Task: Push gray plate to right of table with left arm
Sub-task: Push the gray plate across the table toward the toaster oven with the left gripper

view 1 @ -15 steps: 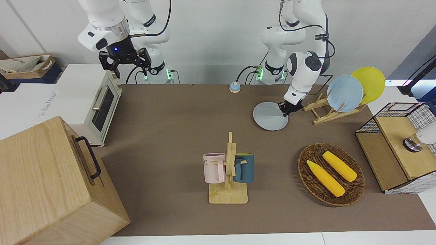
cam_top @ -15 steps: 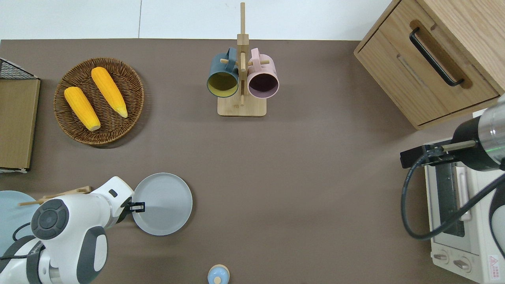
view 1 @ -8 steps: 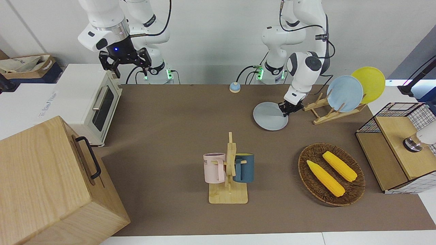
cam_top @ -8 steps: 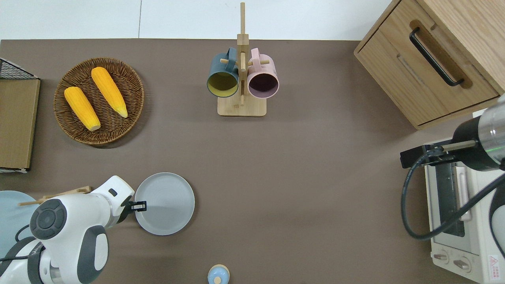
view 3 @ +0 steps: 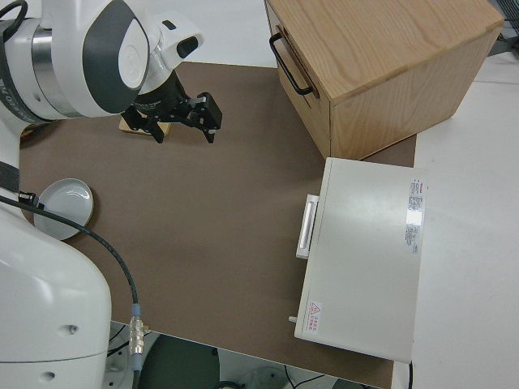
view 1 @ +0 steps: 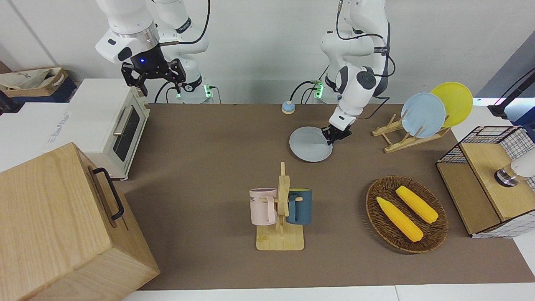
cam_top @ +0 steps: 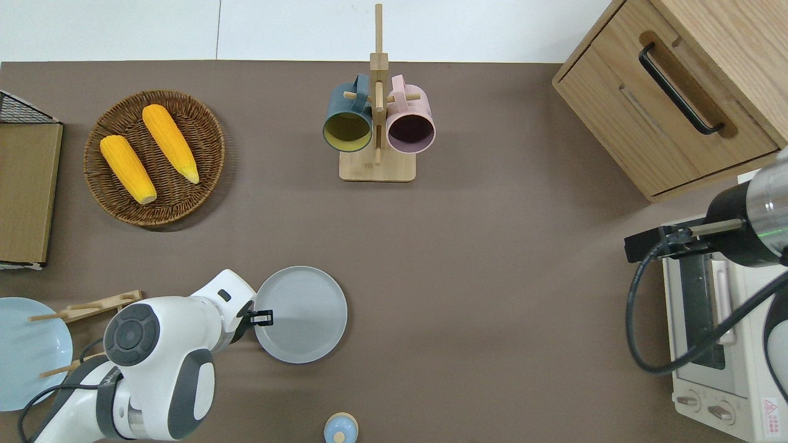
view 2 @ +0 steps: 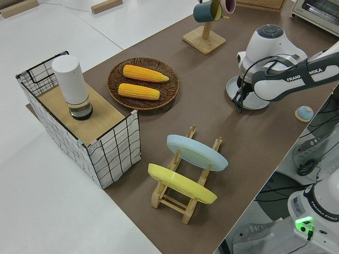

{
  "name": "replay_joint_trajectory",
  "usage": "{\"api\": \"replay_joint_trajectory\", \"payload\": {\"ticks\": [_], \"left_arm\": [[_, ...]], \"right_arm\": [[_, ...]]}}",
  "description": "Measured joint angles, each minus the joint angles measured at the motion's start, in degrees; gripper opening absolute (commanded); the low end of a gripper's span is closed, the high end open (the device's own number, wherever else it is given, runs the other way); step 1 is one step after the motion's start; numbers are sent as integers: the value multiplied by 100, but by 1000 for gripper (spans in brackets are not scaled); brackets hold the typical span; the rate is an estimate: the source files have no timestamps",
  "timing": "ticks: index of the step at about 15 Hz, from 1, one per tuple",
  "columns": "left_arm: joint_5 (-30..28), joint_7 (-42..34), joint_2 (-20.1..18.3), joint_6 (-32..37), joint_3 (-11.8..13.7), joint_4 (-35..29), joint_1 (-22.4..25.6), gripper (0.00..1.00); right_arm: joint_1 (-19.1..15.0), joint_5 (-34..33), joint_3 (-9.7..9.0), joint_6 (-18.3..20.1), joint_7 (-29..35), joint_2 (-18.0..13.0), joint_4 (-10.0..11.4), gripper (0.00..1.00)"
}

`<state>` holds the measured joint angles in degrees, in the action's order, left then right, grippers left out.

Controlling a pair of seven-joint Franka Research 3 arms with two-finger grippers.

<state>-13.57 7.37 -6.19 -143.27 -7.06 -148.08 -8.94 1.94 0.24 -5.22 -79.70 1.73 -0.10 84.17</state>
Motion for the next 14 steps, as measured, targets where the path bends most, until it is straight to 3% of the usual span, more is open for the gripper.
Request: {"api": "replay_joint_trajectory", "payload": {"ticks": [5, 10, 14], "left_arm": [[-8, 897, 173, -195, -17, 173, -760, 0], [-19, 1700, 628, -240, -115, 679, -1474, 0], [-19, 2547, 1029, -275, -557, 1211, -1670, 0]], "right_arm": [[0, 0, 0, 0, 0, 0, 0, 983], [0, 0, 0, 0, 0, 0, 0, 983], [0, 0, 0, 0, 0, 0, 0, 983]]}}
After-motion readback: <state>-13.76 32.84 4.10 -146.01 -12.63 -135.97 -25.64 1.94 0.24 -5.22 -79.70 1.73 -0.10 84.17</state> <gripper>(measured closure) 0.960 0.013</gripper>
